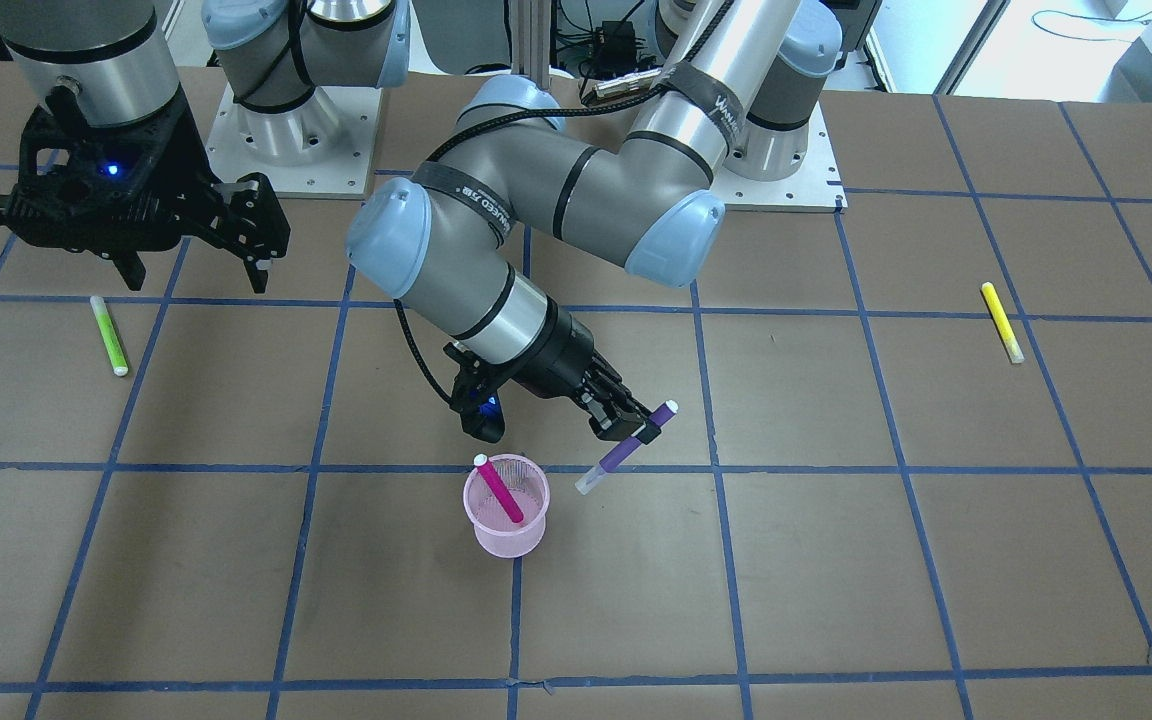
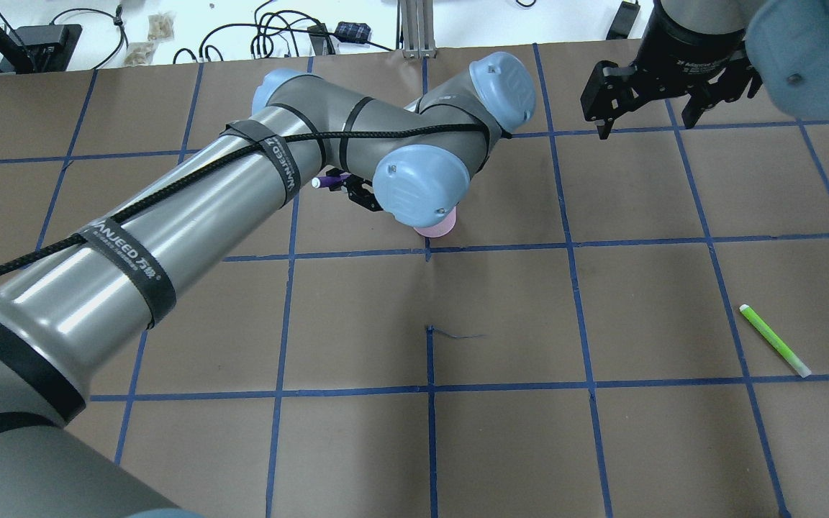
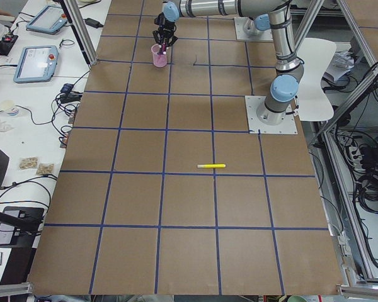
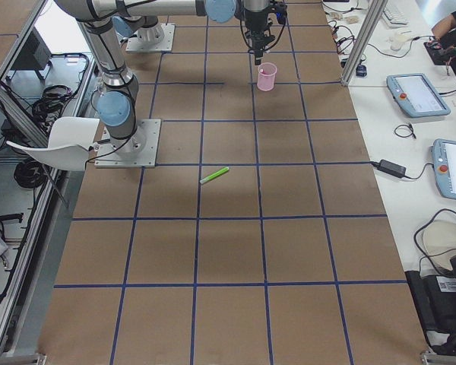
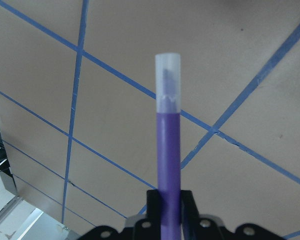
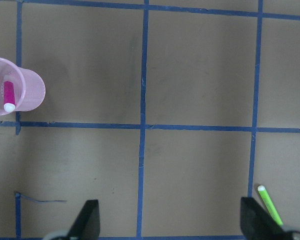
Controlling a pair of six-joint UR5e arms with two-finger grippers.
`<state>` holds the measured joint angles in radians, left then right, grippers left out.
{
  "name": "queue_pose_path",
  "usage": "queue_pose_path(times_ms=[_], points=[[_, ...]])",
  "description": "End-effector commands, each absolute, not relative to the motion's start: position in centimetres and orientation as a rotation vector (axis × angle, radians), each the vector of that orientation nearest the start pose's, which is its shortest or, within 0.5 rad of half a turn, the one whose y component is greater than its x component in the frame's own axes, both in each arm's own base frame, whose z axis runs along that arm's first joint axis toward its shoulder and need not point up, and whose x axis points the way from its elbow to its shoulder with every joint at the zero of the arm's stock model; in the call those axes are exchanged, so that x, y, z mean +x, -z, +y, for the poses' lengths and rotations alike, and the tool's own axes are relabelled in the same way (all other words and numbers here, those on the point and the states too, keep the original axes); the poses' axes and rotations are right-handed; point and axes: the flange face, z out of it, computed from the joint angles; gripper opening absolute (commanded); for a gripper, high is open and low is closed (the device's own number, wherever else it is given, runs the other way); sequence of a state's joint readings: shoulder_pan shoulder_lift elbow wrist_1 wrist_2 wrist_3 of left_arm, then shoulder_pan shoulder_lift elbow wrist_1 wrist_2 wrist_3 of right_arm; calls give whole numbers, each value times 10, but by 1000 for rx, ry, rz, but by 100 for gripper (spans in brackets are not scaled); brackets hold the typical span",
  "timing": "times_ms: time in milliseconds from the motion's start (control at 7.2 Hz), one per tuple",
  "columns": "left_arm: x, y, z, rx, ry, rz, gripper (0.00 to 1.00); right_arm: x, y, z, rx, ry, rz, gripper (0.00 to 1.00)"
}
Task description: Insert purple and pink pens into pink cup
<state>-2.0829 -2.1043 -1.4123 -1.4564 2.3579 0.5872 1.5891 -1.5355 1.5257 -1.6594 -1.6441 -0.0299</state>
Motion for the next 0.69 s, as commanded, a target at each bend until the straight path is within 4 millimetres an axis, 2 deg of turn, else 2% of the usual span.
queue_pose_path(times_ms=[0,278,556], points=[[-394,-290,-520,1368,-373,1837,0,136,-506,-514,-68,169,3209,100],[-419,-277,-494,1309,-329,1670,0,136,-506,-514,-75,169,3209,100],[-430,-278,-479,1290,-291,1599,0,131,-508,-519,-116,169,3123,100]])
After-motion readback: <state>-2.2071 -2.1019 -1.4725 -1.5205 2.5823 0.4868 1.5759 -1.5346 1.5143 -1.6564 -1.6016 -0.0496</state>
